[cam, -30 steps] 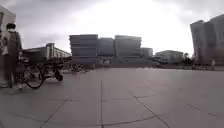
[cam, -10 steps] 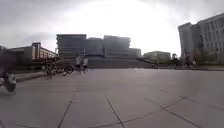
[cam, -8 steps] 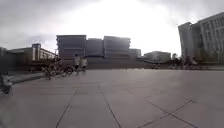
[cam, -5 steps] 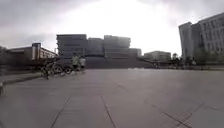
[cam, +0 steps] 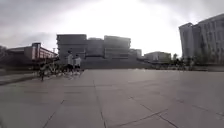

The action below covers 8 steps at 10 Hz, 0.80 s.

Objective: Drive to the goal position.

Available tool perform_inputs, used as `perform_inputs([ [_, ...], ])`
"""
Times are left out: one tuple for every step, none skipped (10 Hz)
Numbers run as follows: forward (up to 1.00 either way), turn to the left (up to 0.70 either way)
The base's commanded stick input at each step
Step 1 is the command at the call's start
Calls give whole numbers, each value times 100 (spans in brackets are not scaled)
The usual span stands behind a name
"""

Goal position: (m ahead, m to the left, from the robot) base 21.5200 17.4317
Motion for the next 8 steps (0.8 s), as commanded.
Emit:
perform_inputs([
  [85,0],
  [85,0],
  [85,0],
  [85,0],
  [85,0],
  [85,0],
  [85,0],
  [85,0],
])
